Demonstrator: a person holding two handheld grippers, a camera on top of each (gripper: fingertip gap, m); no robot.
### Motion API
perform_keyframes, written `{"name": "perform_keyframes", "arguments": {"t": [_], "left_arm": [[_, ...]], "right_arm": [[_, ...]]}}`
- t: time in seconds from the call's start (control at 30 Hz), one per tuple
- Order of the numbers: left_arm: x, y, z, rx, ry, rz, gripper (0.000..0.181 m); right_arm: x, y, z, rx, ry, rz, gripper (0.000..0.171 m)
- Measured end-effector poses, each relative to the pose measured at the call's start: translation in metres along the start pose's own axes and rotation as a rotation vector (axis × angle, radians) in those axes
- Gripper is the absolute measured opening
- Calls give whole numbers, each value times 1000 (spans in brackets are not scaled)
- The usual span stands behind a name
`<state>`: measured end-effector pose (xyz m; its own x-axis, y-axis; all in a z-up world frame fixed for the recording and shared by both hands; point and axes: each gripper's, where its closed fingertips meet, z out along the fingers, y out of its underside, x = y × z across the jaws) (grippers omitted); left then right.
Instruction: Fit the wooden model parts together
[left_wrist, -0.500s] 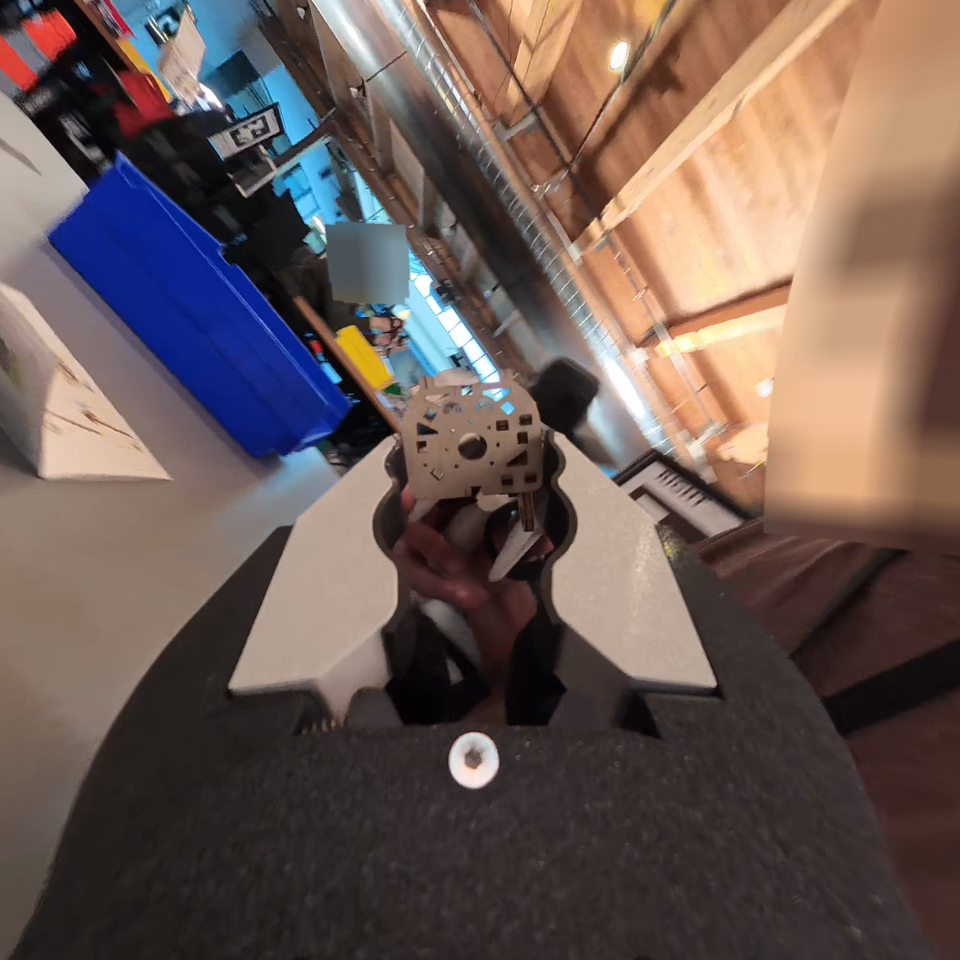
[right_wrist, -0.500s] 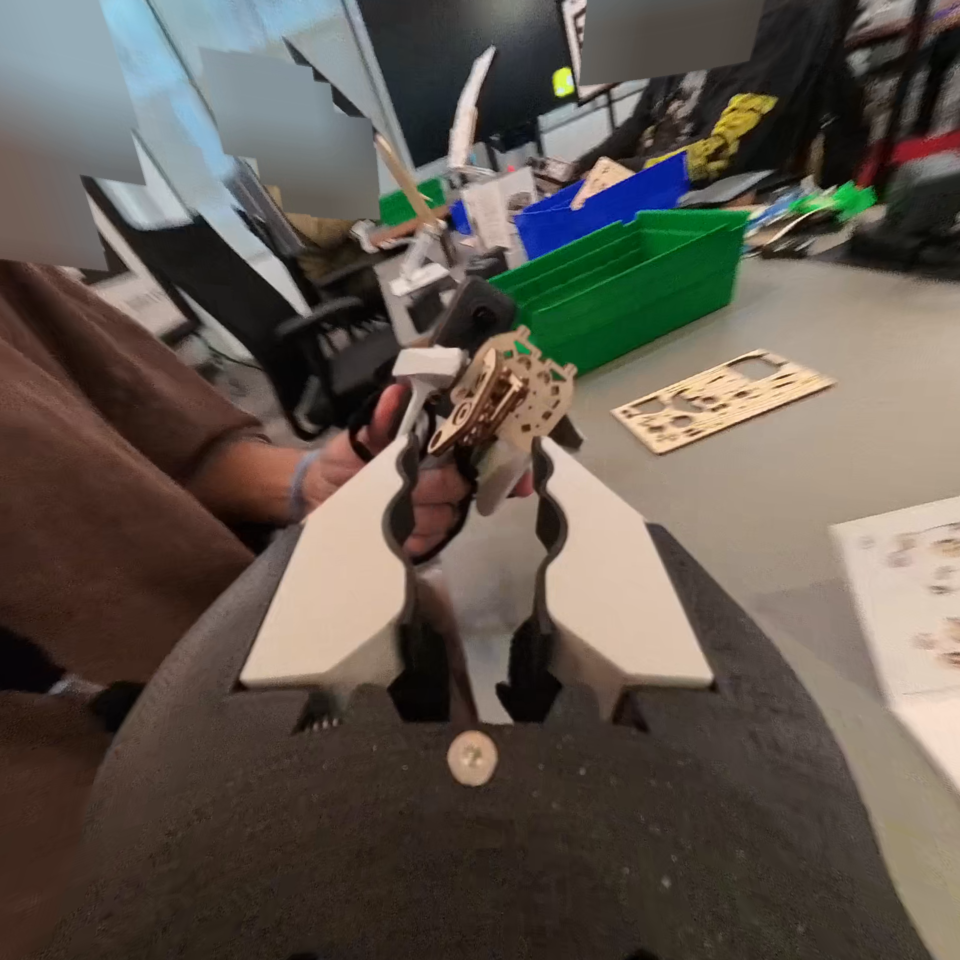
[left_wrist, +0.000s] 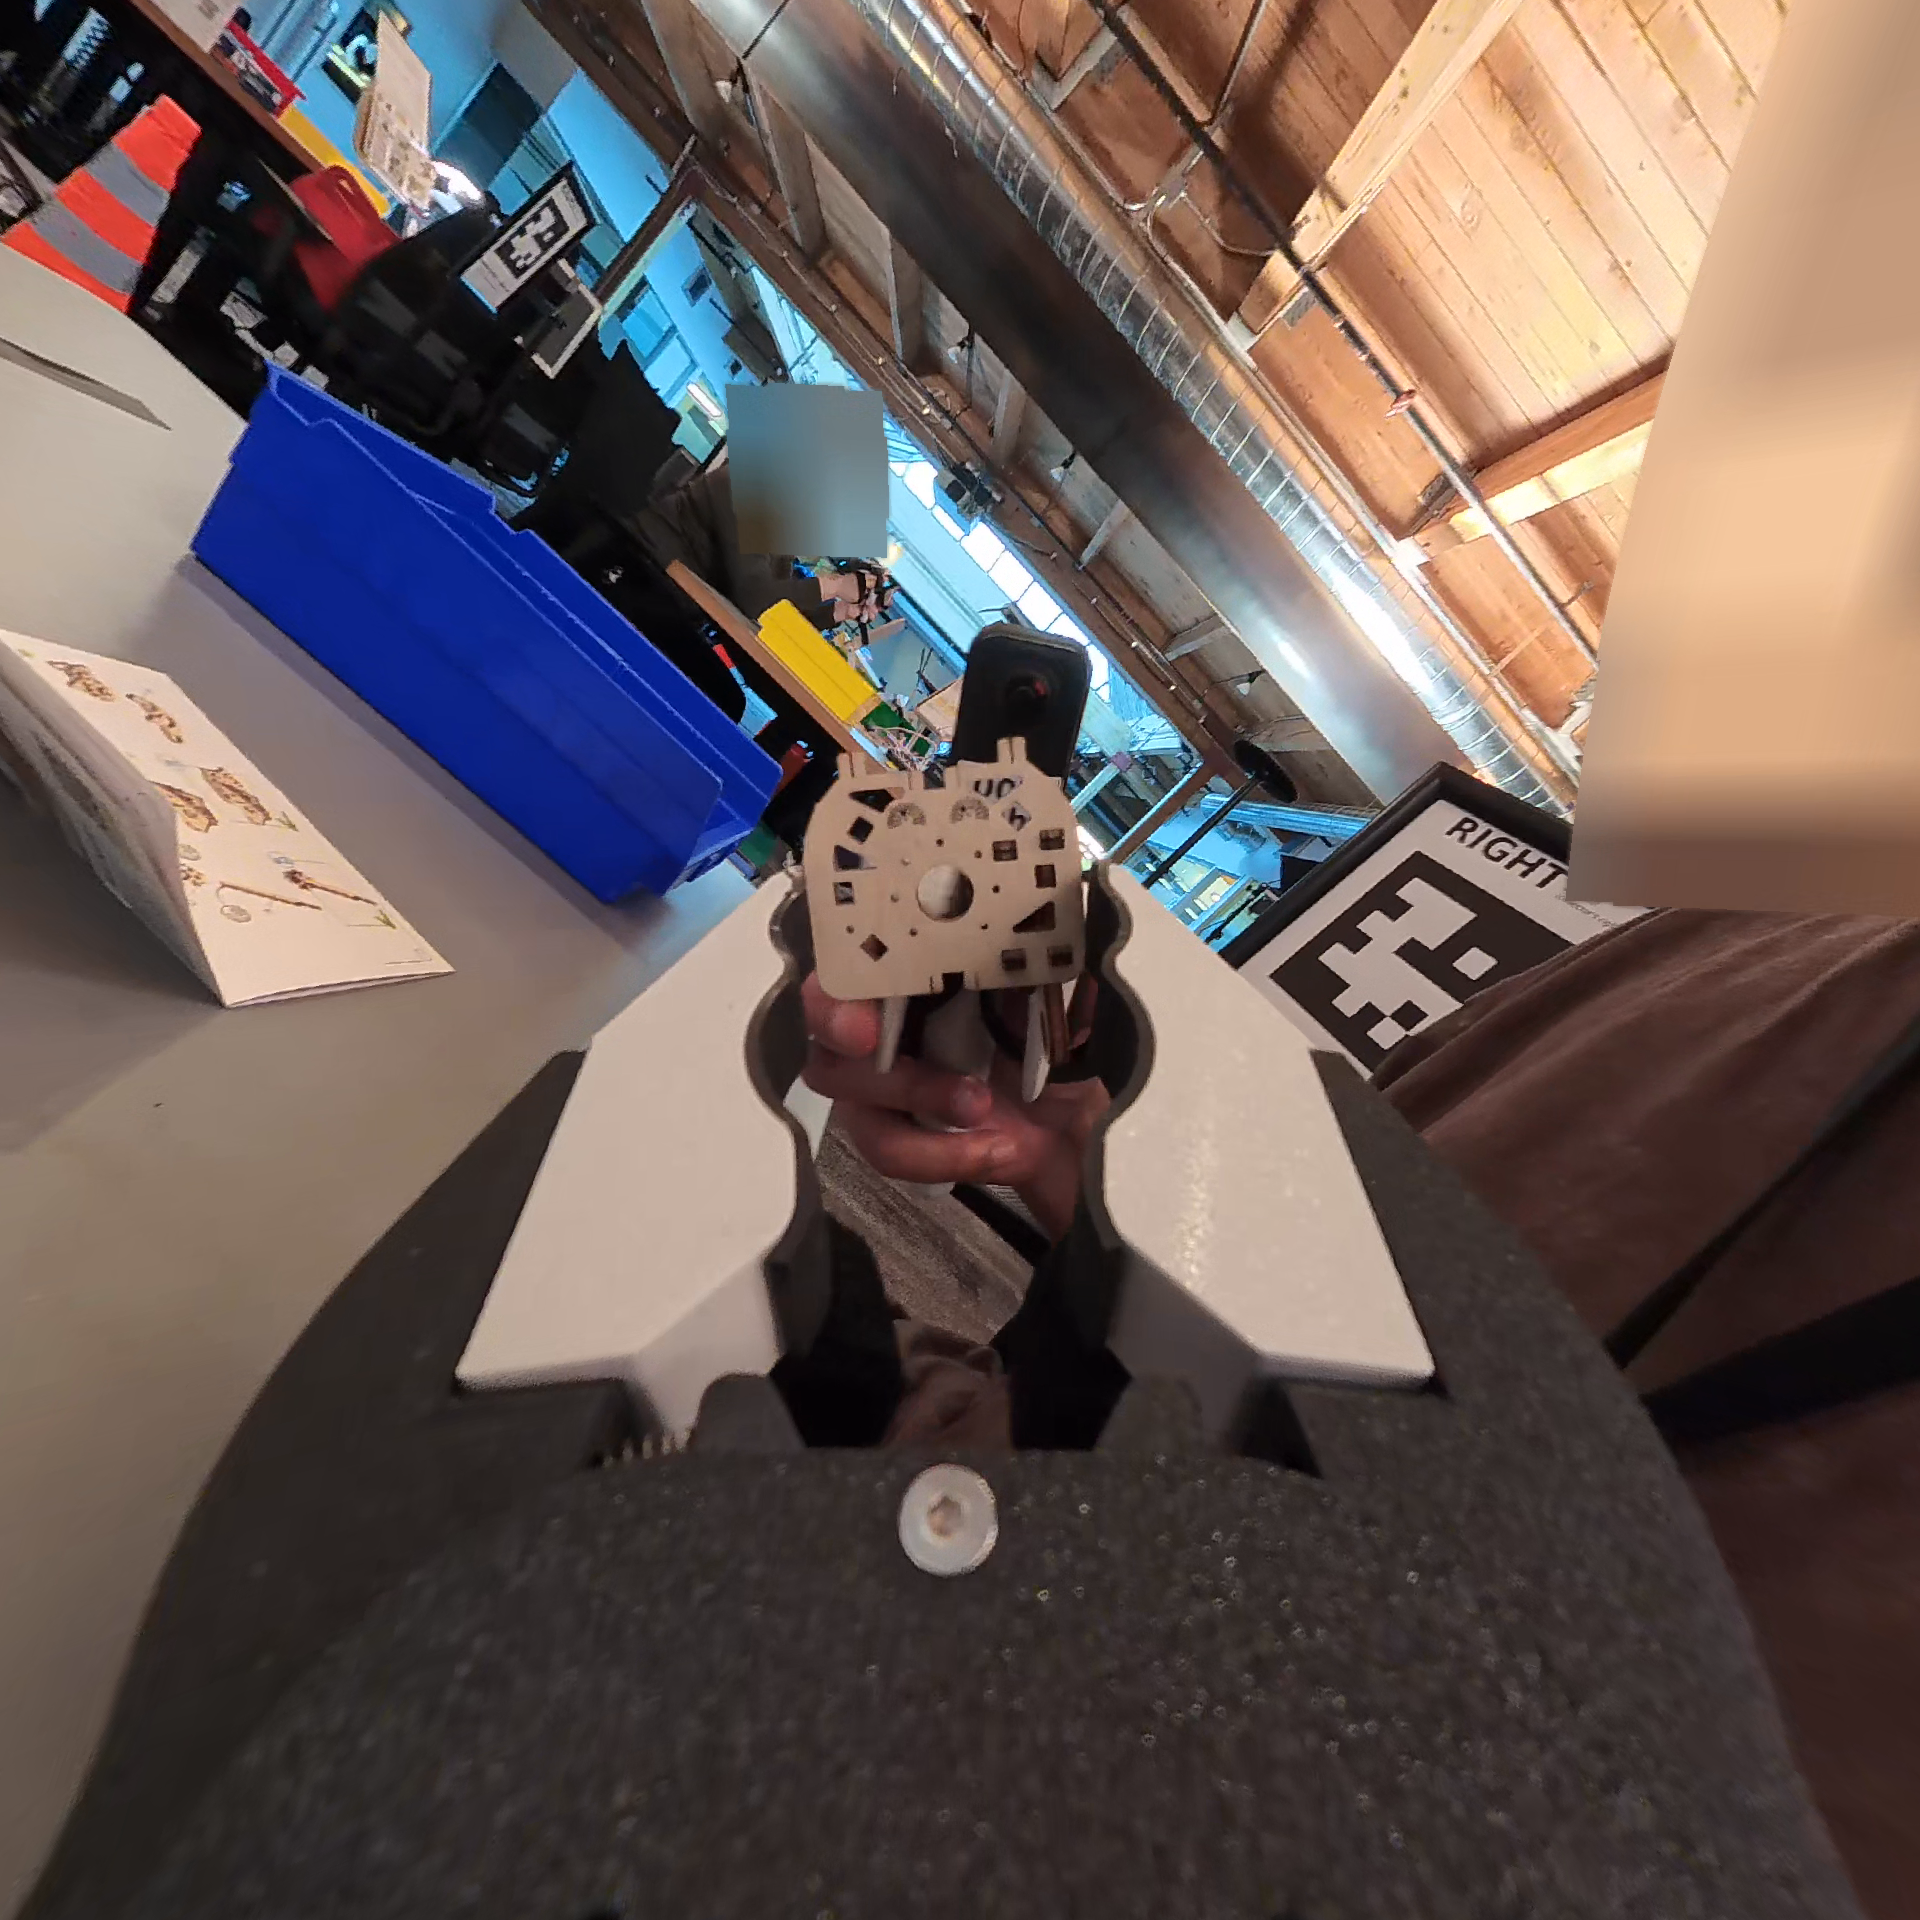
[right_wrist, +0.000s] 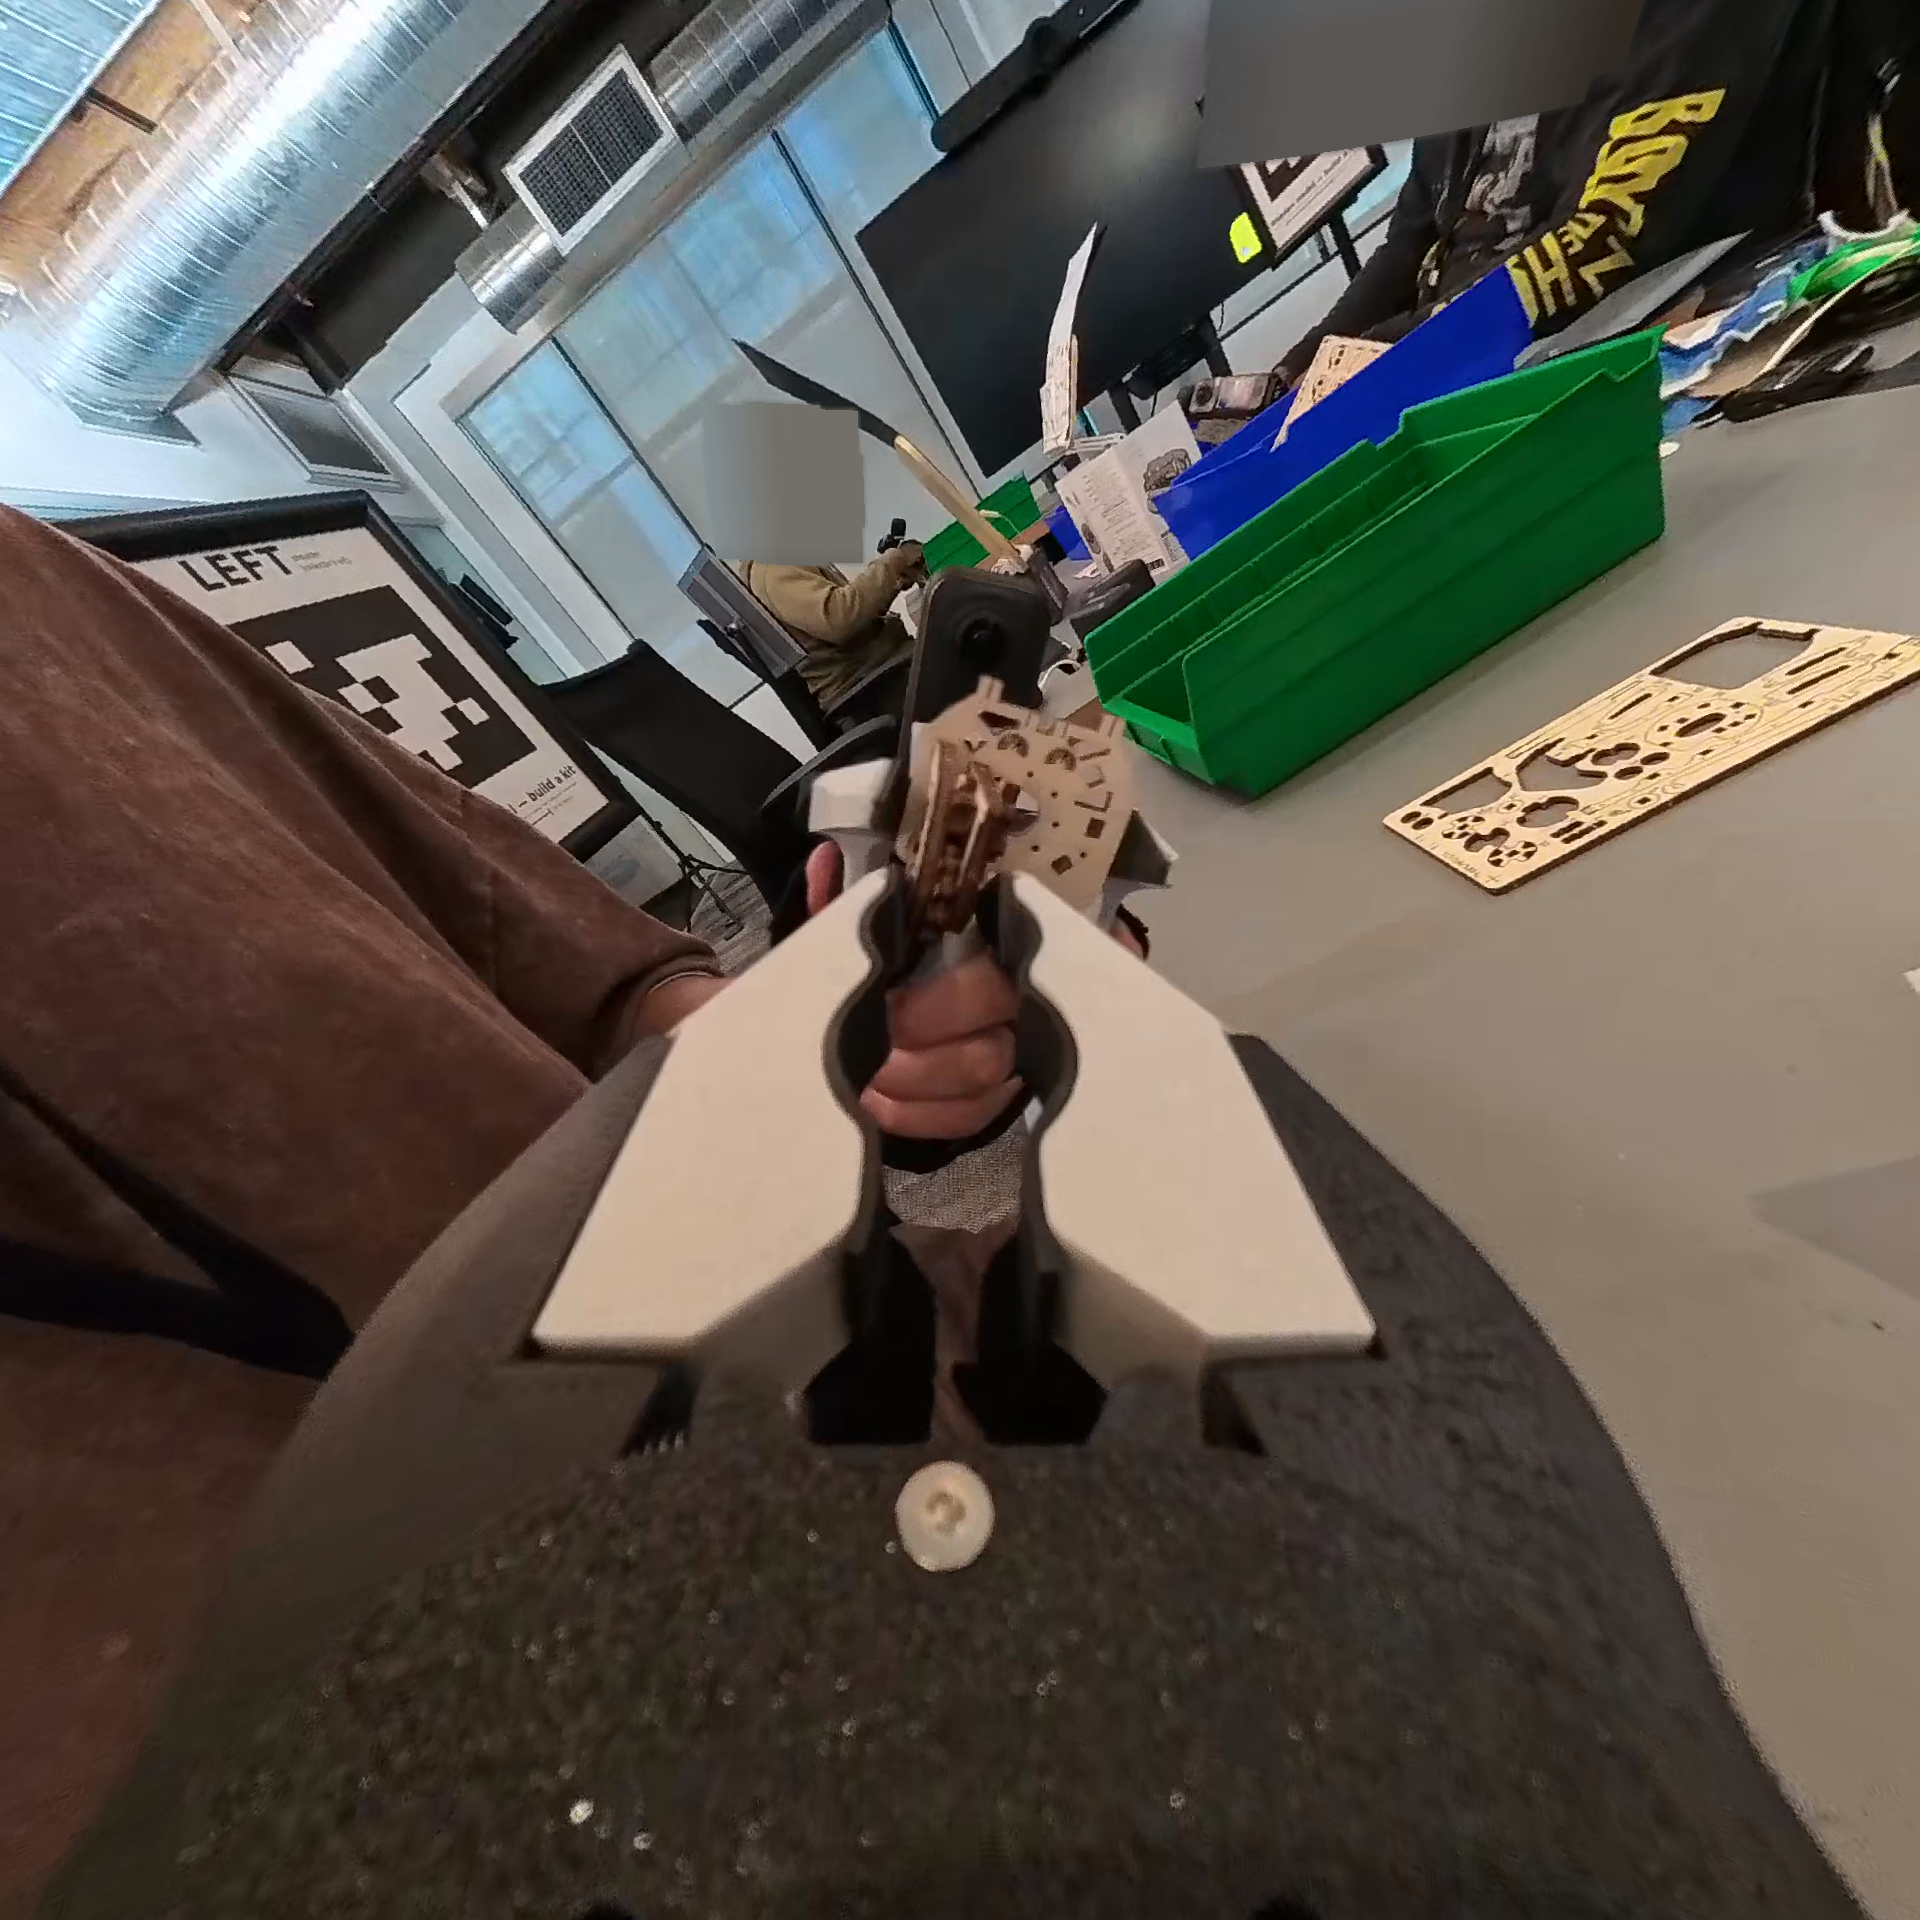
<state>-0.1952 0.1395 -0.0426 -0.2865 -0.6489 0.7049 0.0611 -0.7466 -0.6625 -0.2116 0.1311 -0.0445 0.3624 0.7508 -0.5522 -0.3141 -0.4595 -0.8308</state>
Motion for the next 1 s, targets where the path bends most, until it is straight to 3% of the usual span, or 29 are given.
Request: {"name": "perform_keyframes", "arguments": {"t": [0.53,0.67,0.83,1.0], "left_arm": [[4,6,0,-70,0,69,50],[2,5,-1,-76,-16,85,51],[3,11,-1,-125,-41,151,50],[2,16,0,-155,-57,181,50]], "right_arm": [[-6,3,-2,-34,-96,95,12],[-9,-8,-7,52,-191,240,28],[-4,-4,-5,26,-140,209,27],[-3,-1,-4,7,-130,190,14]]}}
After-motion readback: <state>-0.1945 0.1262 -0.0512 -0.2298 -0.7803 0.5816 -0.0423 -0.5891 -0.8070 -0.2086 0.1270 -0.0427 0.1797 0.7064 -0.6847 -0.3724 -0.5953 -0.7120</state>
